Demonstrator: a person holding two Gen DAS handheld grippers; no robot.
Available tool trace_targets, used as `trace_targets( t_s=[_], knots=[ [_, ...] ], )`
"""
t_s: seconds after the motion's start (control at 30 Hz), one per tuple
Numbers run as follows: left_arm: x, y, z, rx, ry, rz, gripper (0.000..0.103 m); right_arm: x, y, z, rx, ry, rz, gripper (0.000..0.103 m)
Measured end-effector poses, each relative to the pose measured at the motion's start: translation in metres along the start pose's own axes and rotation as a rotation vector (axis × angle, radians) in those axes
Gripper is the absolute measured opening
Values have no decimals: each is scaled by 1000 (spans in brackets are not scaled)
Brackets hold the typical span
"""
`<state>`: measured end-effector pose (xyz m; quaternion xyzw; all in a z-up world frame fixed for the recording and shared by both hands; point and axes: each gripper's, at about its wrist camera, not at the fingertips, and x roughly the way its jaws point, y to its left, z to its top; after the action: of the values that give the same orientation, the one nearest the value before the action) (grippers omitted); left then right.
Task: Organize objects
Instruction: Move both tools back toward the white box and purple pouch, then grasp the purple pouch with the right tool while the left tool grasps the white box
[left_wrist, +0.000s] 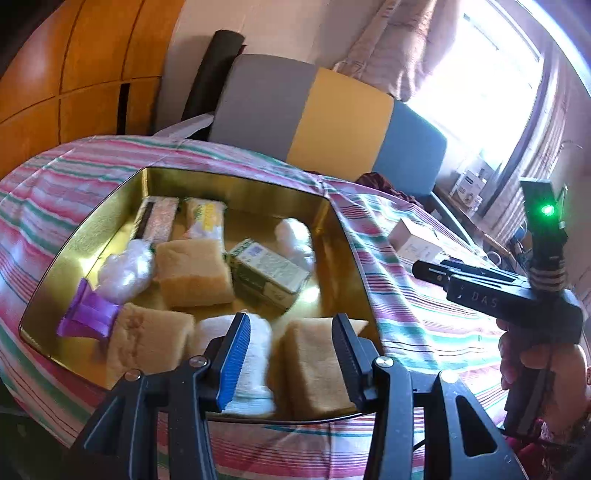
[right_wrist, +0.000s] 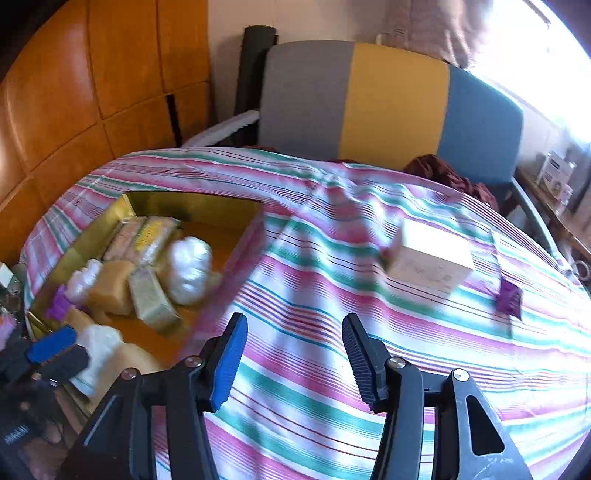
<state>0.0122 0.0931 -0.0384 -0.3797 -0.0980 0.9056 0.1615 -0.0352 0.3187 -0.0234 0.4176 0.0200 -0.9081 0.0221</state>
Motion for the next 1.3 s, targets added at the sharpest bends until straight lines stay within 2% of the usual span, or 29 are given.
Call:
trace_targets(
  t_s=[0.27, 0.43, 0.63, 0.8, 0.9, 1.07, 1.2, 1.3],
  knots=[
    [9, -45, 12, 71, 21, -64, 48, 6, -72, -21, 121, 33, -70, 58],
    [26, -84, 14, 133, 67, -110, 48, 13, -117, -34, 185, 51, -118, 65],
    [42, -122, 9, 205, 121, -150, 48, 30, -173, -47, 286, 89, -170, 66],
    [51, -142, 4, 258, 148, -168, 48, 39, -231, -45, 424, 63, -248, 72],
    [54, -148, -1, 279, 161, -175, 48, 45, -263, -33, 504, 8, -248, 73],
    [61, -154, -5, 312, 185, -170, 48, 67, -280, -15, 480, -43, -259, 74],
    [64, -151, -4, 304, 195, -162, 48, 90, -287, -7, 472, -41, -250, 73],
    [68, -152, -1, 297, 204, -156, 48, 106, -292, -11, 476, -13, -249, 61]
  ],
)
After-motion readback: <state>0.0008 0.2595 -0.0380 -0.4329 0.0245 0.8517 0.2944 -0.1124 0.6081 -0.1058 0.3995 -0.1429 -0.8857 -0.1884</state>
